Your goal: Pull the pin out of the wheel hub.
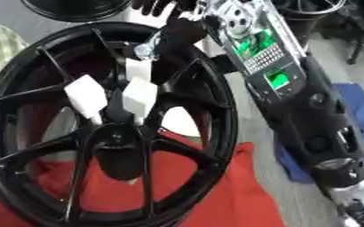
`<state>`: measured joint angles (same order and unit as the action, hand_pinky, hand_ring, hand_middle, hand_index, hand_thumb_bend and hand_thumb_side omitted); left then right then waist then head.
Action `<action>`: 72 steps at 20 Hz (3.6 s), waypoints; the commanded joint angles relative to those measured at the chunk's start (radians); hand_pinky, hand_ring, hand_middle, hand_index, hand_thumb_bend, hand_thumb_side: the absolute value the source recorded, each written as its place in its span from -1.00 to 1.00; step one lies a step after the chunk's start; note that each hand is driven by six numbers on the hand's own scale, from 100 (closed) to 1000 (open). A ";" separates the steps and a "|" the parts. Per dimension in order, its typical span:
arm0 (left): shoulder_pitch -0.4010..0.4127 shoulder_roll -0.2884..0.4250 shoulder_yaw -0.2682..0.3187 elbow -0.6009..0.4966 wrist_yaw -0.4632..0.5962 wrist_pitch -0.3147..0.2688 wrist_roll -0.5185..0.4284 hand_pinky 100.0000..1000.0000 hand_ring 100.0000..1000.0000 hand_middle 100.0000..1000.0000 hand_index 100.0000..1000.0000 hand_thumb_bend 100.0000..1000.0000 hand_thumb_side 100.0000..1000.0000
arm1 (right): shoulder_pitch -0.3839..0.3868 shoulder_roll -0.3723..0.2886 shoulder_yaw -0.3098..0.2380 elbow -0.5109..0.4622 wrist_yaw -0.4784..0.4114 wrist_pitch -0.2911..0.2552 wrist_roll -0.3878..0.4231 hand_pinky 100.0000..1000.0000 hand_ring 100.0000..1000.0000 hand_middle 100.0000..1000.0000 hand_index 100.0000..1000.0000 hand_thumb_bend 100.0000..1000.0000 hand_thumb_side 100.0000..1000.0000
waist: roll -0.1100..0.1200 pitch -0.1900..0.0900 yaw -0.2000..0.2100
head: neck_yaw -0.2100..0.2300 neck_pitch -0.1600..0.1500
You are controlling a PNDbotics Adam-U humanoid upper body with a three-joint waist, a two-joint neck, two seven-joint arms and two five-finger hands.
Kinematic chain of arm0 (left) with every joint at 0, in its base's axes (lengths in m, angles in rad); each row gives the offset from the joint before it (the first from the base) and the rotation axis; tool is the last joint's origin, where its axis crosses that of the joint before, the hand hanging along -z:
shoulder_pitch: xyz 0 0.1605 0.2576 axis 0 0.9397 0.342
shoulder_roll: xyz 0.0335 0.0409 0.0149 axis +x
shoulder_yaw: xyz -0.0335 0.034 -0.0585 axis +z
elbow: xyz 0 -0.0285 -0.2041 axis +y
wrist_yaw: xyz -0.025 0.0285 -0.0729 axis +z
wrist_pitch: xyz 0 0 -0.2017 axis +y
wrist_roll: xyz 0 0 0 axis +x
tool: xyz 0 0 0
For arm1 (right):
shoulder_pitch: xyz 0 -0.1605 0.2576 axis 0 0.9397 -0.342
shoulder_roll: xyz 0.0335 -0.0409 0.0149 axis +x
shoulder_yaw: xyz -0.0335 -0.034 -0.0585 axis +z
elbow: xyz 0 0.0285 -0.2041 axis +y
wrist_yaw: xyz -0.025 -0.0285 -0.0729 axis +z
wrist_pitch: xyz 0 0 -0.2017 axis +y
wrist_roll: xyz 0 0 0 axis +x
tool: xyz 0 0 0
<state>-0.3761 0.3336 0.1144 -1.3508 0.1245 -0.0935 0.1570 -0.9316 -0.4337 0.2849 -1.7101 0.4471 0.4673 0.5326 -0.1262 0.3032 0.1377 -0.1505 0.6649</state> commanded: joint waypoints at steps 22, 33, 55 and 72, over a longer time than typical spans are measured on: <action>-0.028 0.010 -0.003 -0.025 -0.001 0.000 -0.013 -0.05 0.21 0.15 0.39 -1.00 0.77 | -0.007 -0.005 0.024 0.073 -0.033 -0.038 0.007 0.35 0.54 0.30 0.46 -0.08 -0.83 | 0.008 0.008 0.019 | -0.007 -0.022; -0.033 0.008 -0.004 -0.027 -0.001 0.001 -0.017 -0.05 0.21 0.15 0.39 -1.00 0.78 | -0.008 -0.003 0.033 0.103 -0.061 -0.041 0.014 0.33 0.52 0.26 0.43 -0.12 -0.91 | 0.007 0.013 0.023 | -0.009 -0.029; -0.035 0.002 -0.007 -0.026 -0.008 0.006 -0.022 -0.04 0.22 0.15 0.39 -1.00 0.79 | -0.011 -0.008 0.020 0.086 -0.164 0.005 -0.024 0.15 0.20 -0.65 -0.17 -0.21 -1.00 | 0.005 0.005 0.027 | -0.016 -0.028; -0.025 -0.001 -0.003 -0.021 -0.006 0.007 -0.017 -0.04 0.23 0.15 0.40 -1.00 0.79 | -0.077 -0.119 -0.068 0.007 -0.265 0.066 -0.062 0.06 -0.02 -1.00 -0.31 -0.23 -1.00 | 0.004 -0.018 0.015 | -0.016 0.003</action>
<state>-0.3955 0.3233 0.1079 -1.3573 0.1224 -0.0856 0.1372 -0.9864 -0.5094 0.2436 -1.6744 0.2056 0.5247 0.4771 -0.1296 0.3168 0.1536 -0.1682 0.6641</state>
